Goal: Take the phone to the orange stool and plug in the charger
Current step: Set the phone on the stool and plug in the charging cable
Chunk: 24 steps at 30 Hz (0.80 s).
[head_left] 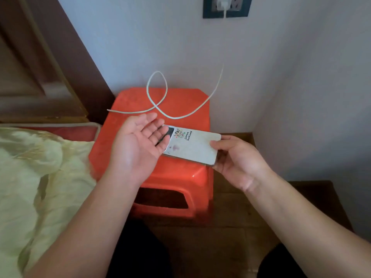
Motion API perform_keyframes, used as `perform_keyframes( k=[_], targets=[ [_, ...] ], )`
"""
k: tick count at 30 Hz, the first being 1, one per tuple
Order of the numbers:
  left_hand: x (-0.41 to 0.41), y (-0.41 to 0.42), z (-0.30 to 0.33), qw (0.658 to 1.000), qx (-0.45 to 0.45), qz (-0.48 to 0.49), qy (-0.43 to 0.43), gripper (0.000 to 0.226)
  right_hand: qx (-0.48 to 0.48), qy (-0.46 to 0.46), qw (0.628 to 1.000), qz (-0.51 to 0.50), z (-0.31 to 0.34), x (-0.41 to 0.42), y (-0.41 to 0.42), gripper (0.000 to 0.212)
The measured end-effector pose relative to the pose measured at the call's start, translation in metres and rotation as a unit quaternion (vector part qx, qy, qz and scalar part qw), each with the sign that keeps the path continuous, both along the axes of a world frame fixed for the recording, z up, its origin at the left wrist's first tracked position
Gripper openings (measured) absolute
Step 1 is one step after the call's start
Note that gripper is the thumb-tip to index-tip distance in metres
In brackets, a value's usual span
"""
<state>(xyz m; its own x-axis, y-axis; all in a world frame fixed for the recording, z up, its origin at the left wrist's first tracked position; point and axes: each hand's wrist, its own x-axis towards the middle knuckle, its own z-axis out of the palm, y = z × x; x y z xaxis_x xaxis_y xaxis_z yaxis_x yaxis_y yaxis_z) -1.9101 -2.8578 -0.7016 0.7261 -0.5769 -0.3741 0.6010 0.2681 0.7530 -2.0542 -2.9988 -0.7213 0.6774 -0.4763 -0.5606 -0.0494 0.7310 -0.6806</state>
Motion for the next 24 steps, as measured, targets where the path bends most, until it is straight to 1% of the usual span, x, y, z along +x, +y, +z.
perform_keyframes(
  k=[4,9,13,17,21,23,24],
  targets=[
    [-0.007,-0.003,-0.016,1.000,0.006,0.008,-0.029,0.021,-0.012,-0.004,1.000,0.000,-0.015,-0.003,-0.003,0.030],
    [-0.010,-0.004,-0.015,0.999,0.004,0.012,-0.043,0.022,-0.040,0.017,0.999,0.026,-0.015,0.002,-0.009,0.015],
    [-0.006,-0.016,-0.013,0.997,-0.002,-0.010,-0.077,0.018,-0.086,0.031,0.994,0.052,-0.022,0.010,-0.018,0.018],
    [-0.008,-0.030,-0.017,0.992,0.023,-0.024,-0.124,0.017,-0.157,0.050,0.983,0.079,-0.030,0.015,-0.021,0.018],
    [-0.012,-0.034,-0.011,0.987,0.047,-0.021,-0.149,0.014,-0.173,0.064,0.978,0.093,-0.031,0.017,-0.020,0.014],
    [-0.014,-0.033,-0.009,0.980,0.058,-0.023,-0.187,0.015,-0.180,0.068,0.975,0.108,-0.032,0.016,-0.019,0.016],
    [-0.016,-0.032,-0.009,0.969,0.081,-0.027,-0.231,0.015,-0.184,0.069,0.974,0.111,-0.032,0.015,-0.019,0.017]
  ],
)
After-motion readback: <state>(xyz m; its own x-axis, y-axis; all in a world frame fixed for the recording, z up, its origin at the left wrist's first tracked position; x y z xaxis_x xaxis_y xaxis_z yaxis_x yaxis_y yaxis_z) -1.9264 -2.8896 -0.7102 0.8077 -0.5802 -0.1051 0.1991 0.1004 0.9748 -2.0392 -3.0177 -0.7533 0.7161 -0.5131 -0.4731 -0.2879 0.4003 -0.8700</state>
